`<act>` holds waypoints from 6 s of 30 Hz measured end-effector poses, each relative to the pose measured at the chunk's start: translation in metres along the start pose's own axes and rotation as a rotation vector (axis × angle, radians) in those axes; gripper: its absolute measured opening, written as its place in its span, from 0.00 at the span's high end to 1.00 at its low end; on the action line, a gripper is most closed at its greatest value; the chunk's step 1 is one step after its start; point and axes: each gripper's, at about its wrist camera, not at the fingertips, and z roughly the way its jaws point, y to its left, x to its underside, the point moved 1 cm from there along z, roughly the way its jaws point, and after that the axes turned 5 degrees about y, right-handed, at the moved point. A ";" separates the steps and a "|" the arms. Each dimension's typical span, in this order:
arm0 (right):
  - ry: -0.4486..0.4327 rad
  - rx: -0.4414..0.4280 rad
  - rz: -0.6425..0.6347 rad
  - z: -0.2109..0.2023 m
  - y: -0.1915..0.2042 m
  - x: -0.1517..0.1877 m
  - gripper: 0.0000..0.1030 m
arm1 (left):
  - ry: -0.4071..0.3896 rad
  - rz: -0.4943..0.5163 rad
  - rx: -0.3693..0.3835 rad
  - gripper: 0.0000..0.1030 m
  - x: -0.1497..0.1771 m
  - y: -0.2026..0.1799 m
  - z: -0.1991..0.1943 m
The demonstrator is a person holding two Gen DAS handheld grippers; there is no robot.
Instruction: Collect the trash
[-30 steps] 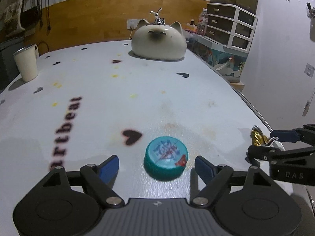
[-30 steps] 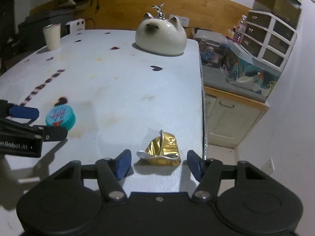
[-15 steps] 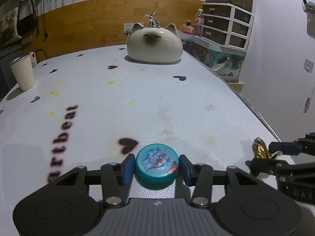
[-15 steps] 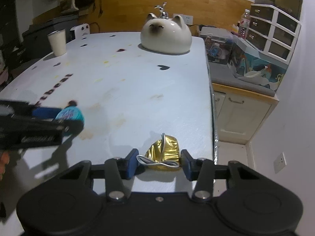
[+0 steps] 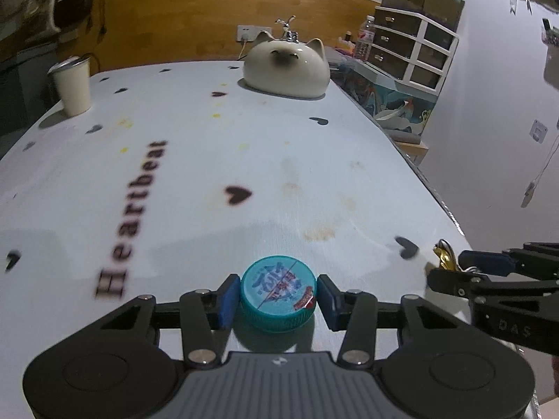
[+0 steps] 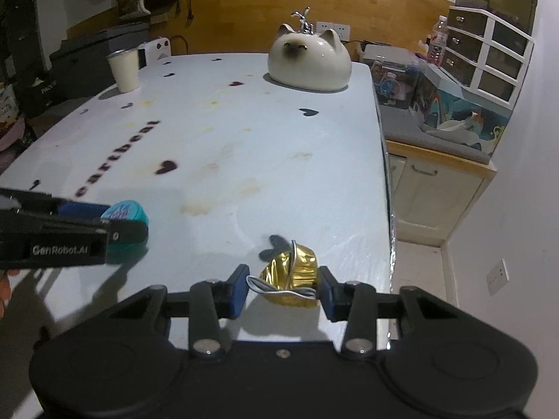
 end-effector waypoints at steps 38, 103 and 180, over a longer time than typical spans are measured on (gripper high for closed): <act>-0.063 -0.052 0.013 -0.160 -0.004 0.084 0.59 | -0.032 -0.092 -0.080 0.53 0.087 -0.071 -0.155; 0.457 -0.125 0.408 0.088 -0.375 0.214 0.50 | 0.434 0.076 0.114 0.53 0.039 -0.381 0.236; 0.136 0.033 0.279 -0.168 -0.313 0.136 0.00 | 0.177 0.010 -0.044 0.00 0.048 -0.315 -0.075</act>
